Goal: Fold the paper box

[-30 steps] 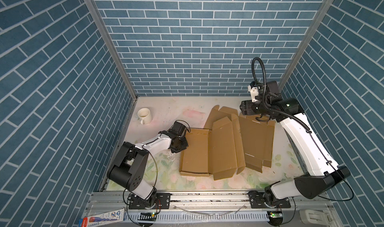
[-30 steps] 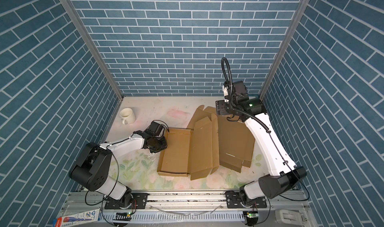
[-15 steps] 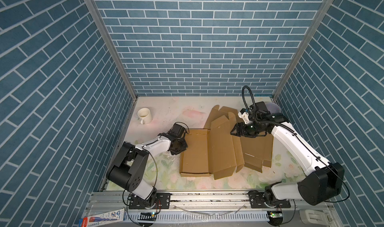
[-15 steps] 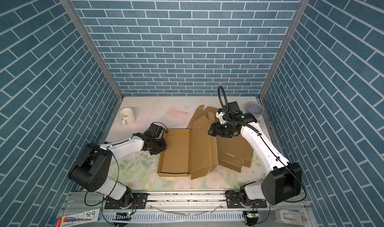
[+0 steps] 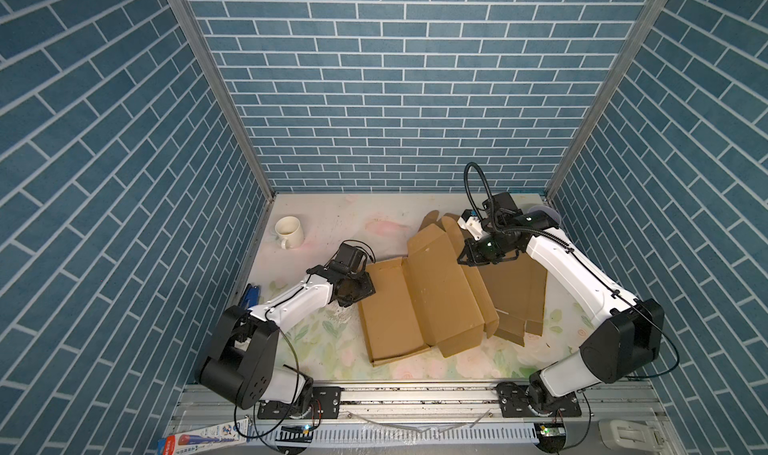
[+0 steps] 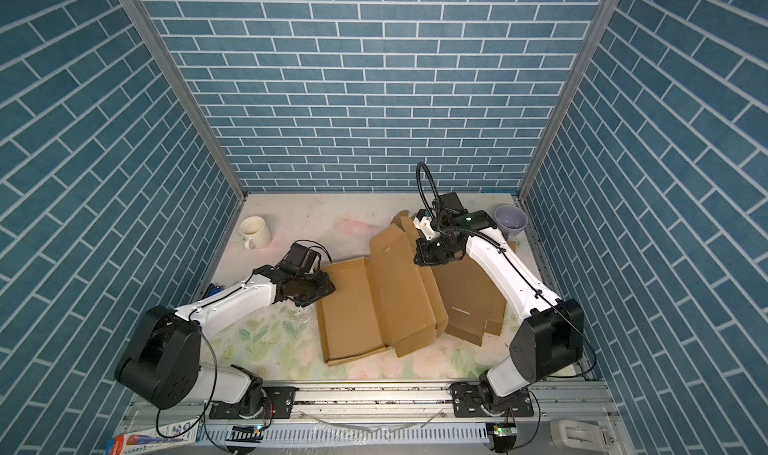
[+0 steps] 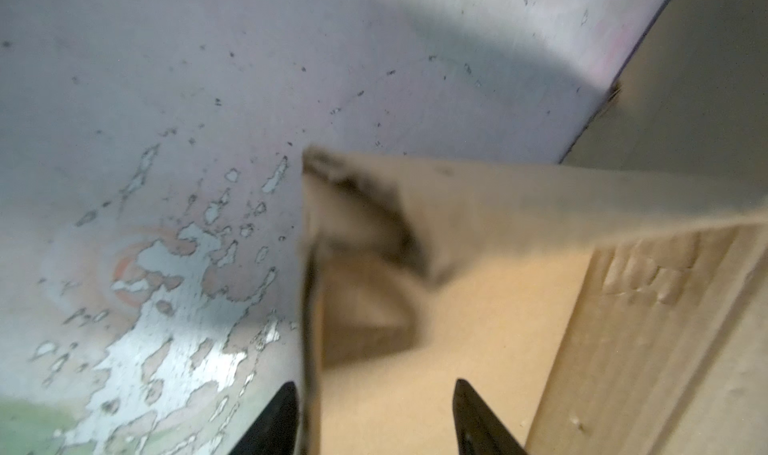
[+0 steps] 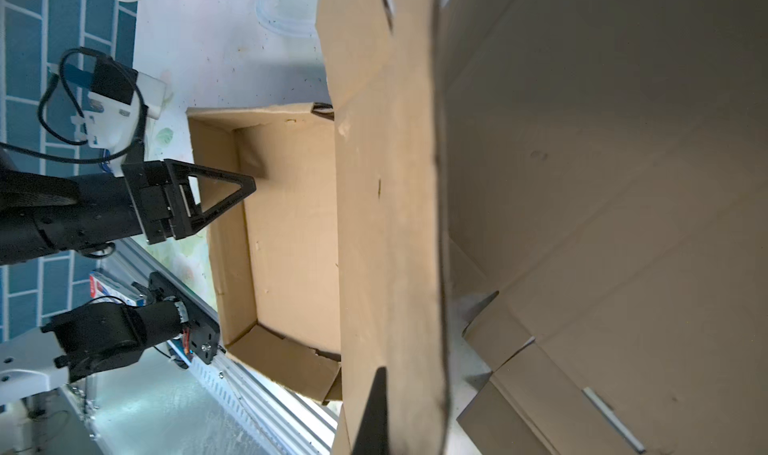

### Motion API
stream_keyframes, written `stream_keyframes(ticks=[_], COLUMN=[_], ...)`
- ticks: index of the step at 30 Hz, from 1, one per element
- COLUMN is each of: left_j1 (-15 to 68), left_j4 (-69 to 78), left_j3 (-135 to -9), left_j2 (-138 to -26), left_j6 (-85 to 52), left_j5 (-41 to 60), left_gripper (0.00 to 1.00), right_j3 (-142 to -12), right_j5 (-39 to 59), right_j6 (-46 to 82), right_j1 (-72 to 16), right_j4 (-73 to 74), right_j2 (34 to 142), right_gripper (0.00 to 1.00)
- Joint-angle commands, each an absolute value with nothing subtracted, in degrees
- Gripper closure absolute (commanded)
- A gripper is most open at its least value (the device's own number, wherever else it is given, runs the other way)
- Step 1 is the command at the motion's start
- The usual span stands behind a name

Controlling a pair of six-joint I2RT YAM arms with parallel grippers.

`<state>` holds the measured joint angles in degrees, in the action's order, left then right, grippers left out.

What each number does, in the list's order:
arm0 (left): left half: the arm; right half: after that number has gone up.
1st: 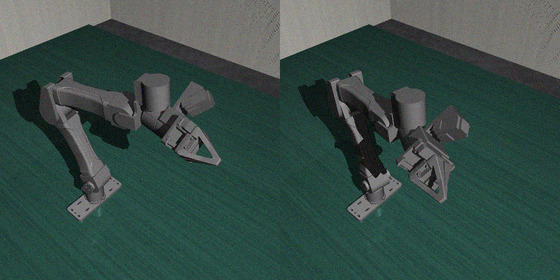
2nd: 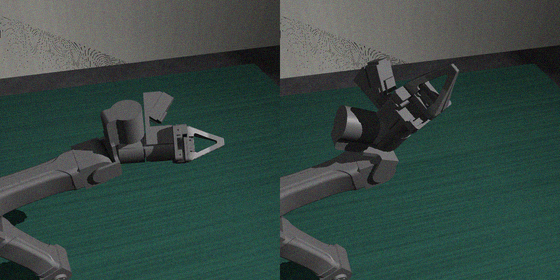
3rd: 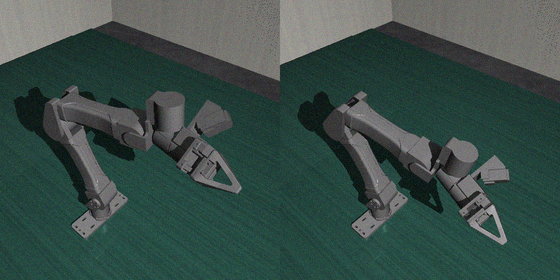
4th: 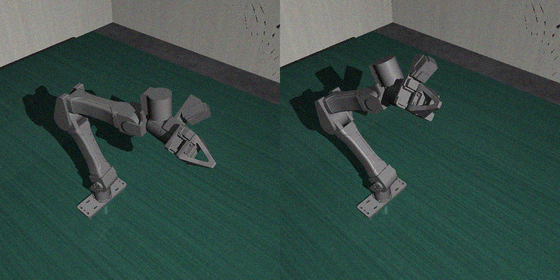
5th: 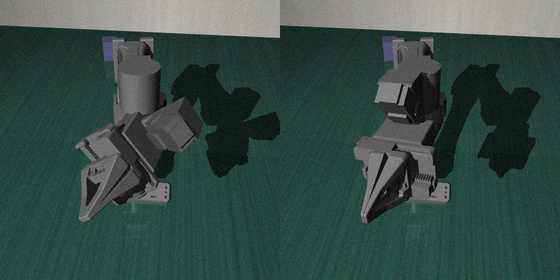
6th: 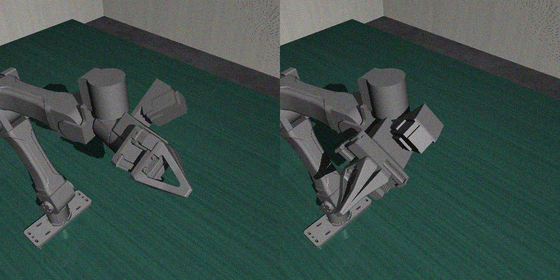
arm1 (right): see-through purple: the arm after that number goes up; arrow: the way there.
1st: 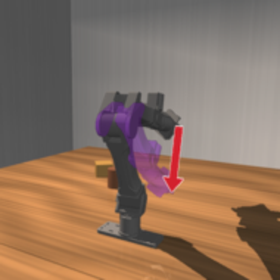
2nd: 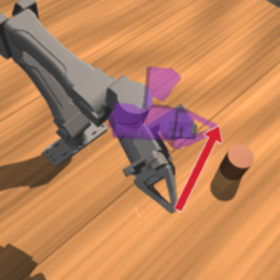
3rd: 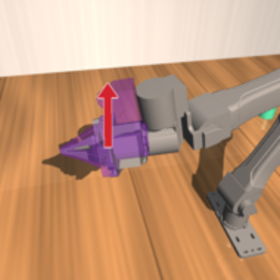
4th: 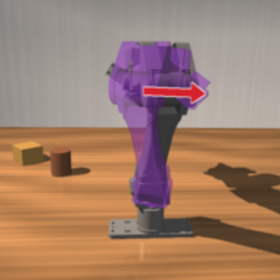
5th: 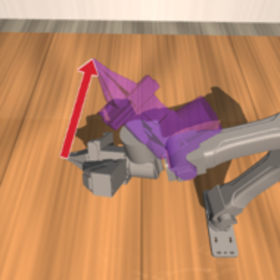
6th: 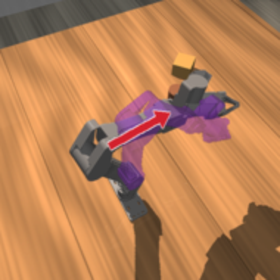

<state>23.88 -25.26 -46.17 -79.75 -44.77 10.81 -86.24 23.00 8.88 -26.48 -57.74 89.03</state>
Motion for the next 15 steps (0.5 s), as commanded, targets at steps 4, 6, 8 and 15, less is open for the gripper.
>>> stream_keyframes(ticks=[4, 6, 8, 15], left_j1=[20.8, 19.8, 18.2, 15.4], left_j4=[-40.0, -44.1, -46.1, -30.8], left_j3=[-53.3, -56.6, -59.9, -59.1], left_j2=[-71.4, -70.6, -69.5, -64.3], left_j6=[-32.1, -27.0, -20.9, -1.4], left_j5=[12.1, 13.4, 14.8, 18.3], left_gripper=[0.32, 0.31, 0.31, 0.27], right_j3=[-101.7, -107.6, -114.8, -130.6], right_j5=[18.4, 17.1, 13.9, 8.3], right_j6=[-1.0, -3.5, -7.4, -27.3], right_j1=[-29.3, -30.9, -33.1, -38.8], right_j4=[-66.9, -69.8, -73.8, -79.3], right_j2=[94.8, 97.8, 101.4, 111.4], right_gripper=[1.0, 1.0, 1.0, 1.0])
